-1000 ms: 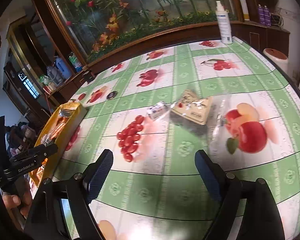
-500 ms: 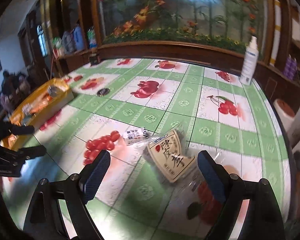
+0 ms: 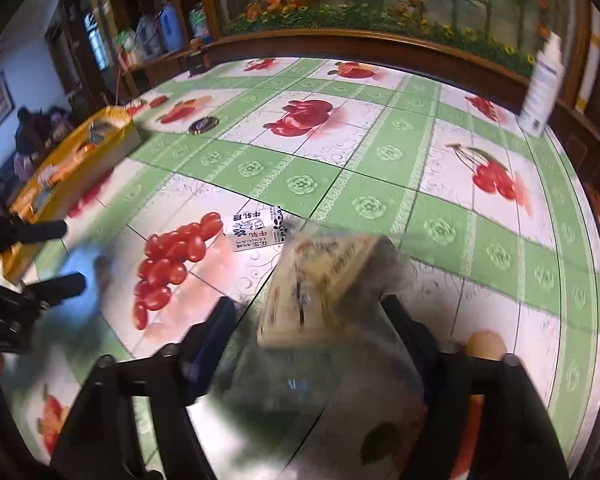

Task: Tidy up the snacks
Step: 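Move both open tools back to the table, right tool toward the clear beige-labelled bag, then close the right tool on the clear beige-labelled bag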

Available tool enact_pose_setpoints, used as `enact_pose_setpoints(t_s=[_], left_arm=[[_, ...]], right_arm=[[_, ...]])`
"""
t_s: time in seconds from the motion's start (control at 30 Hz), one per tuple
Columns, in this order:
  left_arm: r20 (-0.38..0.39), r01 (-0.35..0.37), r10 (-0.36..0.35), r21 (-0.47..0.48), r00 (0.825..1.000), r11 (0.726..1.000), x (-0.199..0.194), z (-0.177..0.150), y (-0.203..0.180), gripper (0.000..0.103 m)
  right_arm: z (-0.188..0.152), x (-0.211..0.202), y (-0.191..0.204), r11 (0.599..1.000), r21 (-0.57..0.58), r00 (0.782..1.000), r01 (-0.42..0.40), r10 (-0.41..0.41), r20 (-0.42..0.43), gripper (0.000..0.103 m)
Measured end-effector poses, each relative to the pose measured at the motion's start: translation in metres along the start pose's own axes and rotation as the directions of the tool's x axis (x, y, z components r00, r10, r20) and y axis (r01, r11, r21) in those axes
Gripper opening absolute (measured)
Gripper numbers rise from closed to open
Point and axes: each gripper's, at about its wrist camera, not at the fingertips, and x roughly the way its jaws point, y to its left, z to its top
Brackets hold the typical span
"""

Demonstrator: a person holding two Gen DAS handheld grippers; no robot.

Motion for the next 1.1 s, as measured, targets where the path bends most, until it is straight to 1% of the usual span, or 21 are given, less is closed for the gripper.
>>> enact_pose_setpoints(t_s=[0.1,0.17,0.2,0.27,0.37,0.43,0.5,0.53,0.57,0.63,0.67,0.7,0.73,0.8,0.83,0.87,0.97,1.1], left_arm=[[-0.002,0.022,-0.022,0.005,1.000,1.000,0.007,0.009,-0.009,0.077],[-0.001,0.032,-0.032,0.022,0.999,0.999,0.011,0.016,-0.017,0.077],[0.005,0.034,-0.034,0.041,0.999,0.999,0.013,0.020,-0.024,0.077],[0.013,0.036,-0.037,0.084,0.999,0.996,0.019,0.028,-0.037,0.077],[0.020,0.032,-0.036,0.146,0.999,0.989,0.029,0.041,-0.055,0.077],[0.032,0.039,-0.045,0.167,0.998,0.985,0.035,0.049,-0.063,0.077],[0.049,0.046,-0.056,0.183,0.997,0.982,0.044,0.058,-0.072,0.077],[0.057,0.048,-0.060,0.192,0.997,0.980,0.047,0.061,-0.076,0.077],[0.069,0.054,-0.069,0.203,0.995,0.978,0.050,0.064,-0.080,0.077],[0.095,0.071,-0.094,0.218,0.991,0.973,0.055,0.070,-0.085,0.076],[0.097,0.080,-0.102,0.212,0.990,0.974,0.056,0.072,-0.085,0.067],[0.094,0.107,-0.127,0.197,0.987,0.975,0.058,0.075,-0.083,0.059],[0.089,0.137,-0.155,0.176,0.984,0.975,0.059,0.078,-0.081,0.048],[0.094,0.126,-0.143,0.174,0.985,0.977,0.058,0.078,-0.081,0.036],[0.098,0.136,-0.155,0.179,0.983,0.974,0.057,0.077,-0.081,0.021],[0.097,0.150,-0.169,0.181,0.981,0.972,0.056,0.076,-0.082,0.013],[0.100,0.159,-0.179,0.186,0.979,0.970,0.049,0.065,-0.080,0.011],[0.101,0.164,-0.181,0.158,0.978,0.974,0.038,0.046,-0.068,0.011]], right_arm=[[-0.014,-0.012,-0.010,0.989,0.136,0.998,-0.053,0.050,0.025,0.052],[-0.027,-0.021,-0.015,0.972,0.222,0.997,-0.076,0.067,0.047,0.043],[-0.033,-0.025,-0.017,0.963,0.258,0.996,-0.083,0.070,0.059,0.041],[-0.040,-0.029,-0.018,0.950,0.299,0.995,-0.087,0.065,0.081,0.041],[-0.042,-0.033,-0.015,0.954,0.295,0.995,-0.057,0.028,0.099,0.044],[-0.043,-0.035,-0.015,0.949,0.310,0.993,-0.052,0.016,0.117,0.052],[-0.044,-0.036,-0.018,0.942,0.326,0.988,-0.075,0.027,0.149,0.077],[-0.044,-0.036,-0.019,0.940,0.330,0.987,-0.088,0.038,0.156,0.083],[-0.044,-0.037,-0.021,0.939,0.336,0.987,-0.077,0.025,0.157,0.087],[-0.046,-0.039,-0.027,0.937,0.348,0.989,-0.038,-0.016,0.150,0.087],[-0.046,-0.041,-0.030,0.933,0.358,0.988,-0.024,-0.032,0.149,0.087],[-0.047,-0.043,-0.035,0.926,0.376,0.988,-0.018,-0.042,0.151,0.088],[-0.048,-0.044,-0.038,0.919,0.392,0.986,-0.024,-0.042,0.159,0.088],[-0.050,-0.048,-0.043,0.914,0.404,0.983,-0.035,-0.042,0.181,0.088],[-0.049,-0.051,-0.043,0.917,0.397,0.980,-0.026,-0.054,0.189,0.088],[-0.048,-0.053,-0.042,0.923,0.384,0.978,-0.016,-0.065,0.197,0.088],[-0.045,-0.055,-0.033,0.944,0.331,0.972,0.013,-0.089,0.217,0.087],[-0.040,-0.054,-0.016,0.969,0.233,0.964,0.085,-0.140,0.228,0.087]])
